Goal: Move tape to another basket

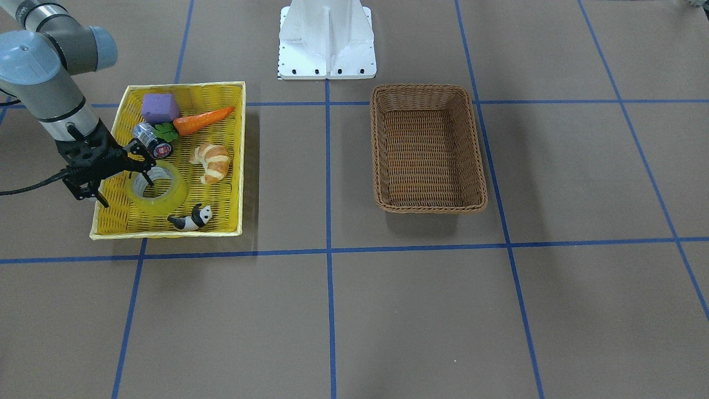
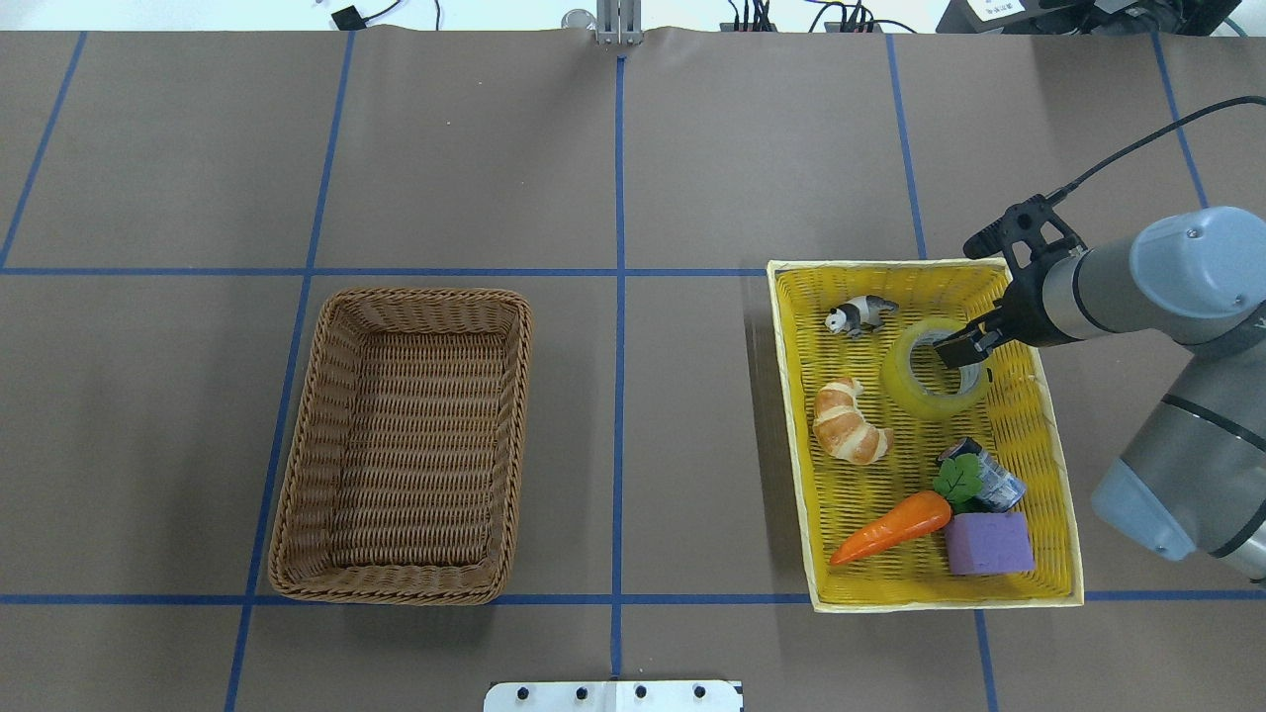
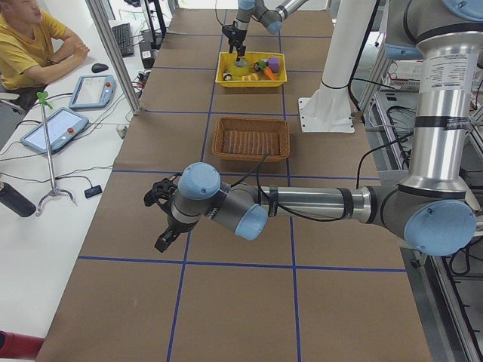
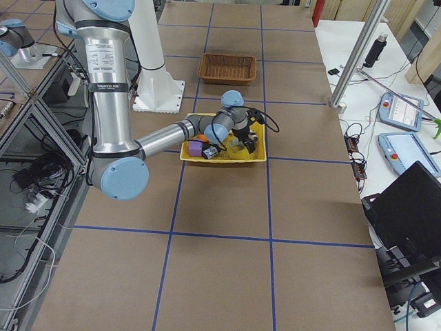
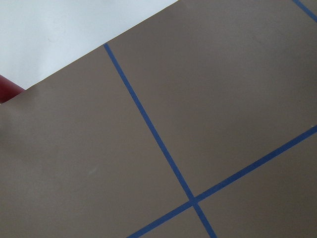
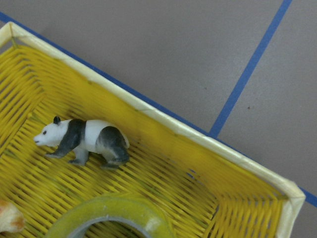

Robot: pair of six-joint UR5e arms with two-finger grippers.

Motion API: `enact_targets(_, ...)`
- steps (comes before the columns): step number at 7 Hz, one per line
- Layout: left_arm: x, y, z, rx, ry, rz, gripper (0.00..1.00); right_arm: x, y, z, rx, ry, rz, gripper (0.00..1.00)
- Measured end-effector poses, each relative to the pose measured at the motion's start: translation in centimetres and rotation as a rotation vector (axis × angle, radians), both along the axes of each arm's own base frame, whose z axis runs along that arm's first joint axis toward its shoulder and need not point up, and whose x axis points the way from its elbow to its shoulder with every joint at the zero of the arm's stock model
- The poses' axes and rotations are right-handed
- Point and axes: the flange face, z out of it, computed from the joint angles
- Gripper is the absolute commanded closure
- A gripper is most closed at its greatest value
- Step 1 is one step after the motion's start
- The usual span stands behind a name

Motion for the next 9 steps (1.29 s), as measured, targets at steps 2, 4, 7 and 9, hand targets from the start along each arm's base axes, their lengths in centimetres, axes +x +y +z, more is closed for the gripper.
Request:
enact_targets(2,0.2,0.0,0.0,0.001,0.000,0.004,0.01,-1.0,0.2,1.5,0.009,0.030,-0.039,0.73)
enact_targets(4,0.3,-0.1,0.1,0.000,0.000,0.006,0.01,-1.9,0.3,2.4,0.025,0.052,-0.079,1.00)
enact_targets(7,0.4,0.0,0.4,-0.007,0.001,0.006,0.01,-0.7,-0.5,2.3,0.052,0.064,-0.077,1.00)
enact_targets(9,0.4,-0.1,0.3,-0.012,0.008,0.002,0.01,4.5,-3.2,0.5,0.052,0.012,-0.010,1.00)
